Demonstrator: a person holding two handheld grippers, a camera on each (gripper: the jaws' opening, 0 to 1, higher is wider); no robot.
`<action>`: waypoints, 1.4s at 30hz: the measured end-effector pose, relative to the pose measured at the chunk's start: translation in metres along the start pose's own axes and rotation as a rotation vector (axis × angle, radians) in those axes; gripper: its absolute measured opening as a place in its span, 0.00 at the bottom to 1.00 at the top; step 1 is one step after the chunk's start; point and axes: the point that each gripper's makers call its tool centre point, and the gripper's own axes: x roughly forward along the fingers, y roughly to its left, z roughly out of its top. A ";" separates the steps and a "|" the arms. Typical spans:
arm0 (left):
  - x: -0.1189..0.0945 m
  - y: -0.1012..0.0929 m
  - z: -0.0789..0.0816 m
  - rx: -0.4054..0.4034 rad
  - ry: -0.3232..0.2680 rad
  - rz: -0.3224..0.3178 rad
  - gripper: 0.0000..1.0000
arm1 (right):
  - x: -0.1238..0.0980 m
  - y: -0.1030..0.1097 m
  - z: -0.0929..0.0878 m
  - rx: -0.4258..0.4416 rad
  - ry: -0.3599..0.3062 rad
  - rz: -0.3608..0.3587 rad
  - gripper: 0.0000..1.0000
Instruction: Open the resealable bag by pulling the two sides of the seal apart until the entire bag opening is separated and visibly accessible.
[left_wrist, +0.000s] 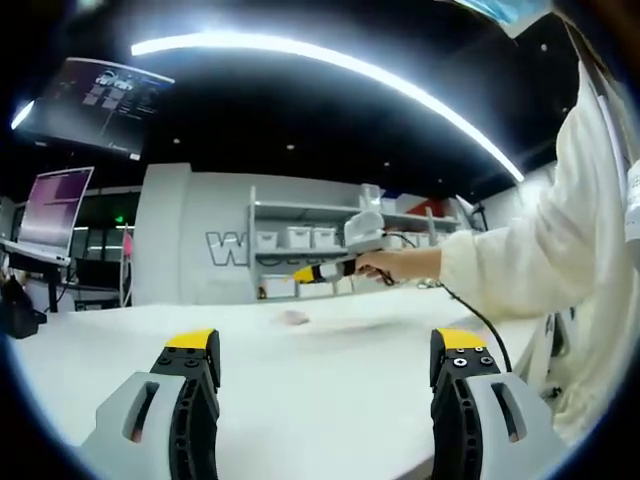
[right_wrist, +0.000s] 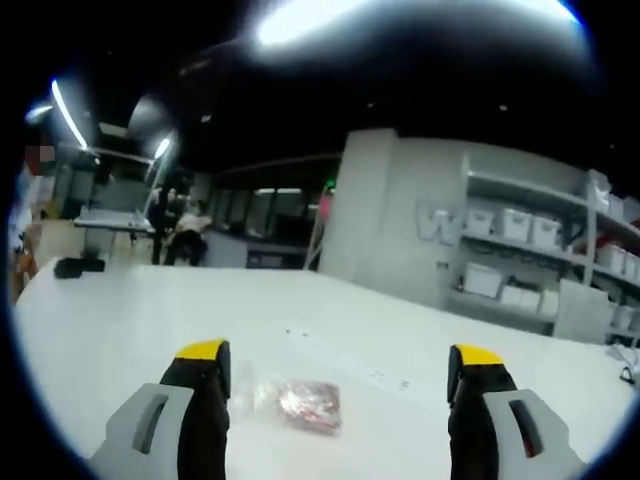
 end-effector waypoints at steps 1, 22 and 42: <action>0.000 0.000 0.000 0.000 0.000 -0.001 0.85 | -0.001 -0.001 0.000 0.001 -0.001 0.000 0.91; -0.001 -0.005 0.003 0.009 -0.003 -0.009 0.85 | -0.021 -0.005 0.004 0.006 -0.013 0.006 0.90; -0.001 -0.004 0.003 0.009 -0.002 -0.006 0.85 | -0.043 0.002 0.008 -0.006 -0.020 0.033 0.90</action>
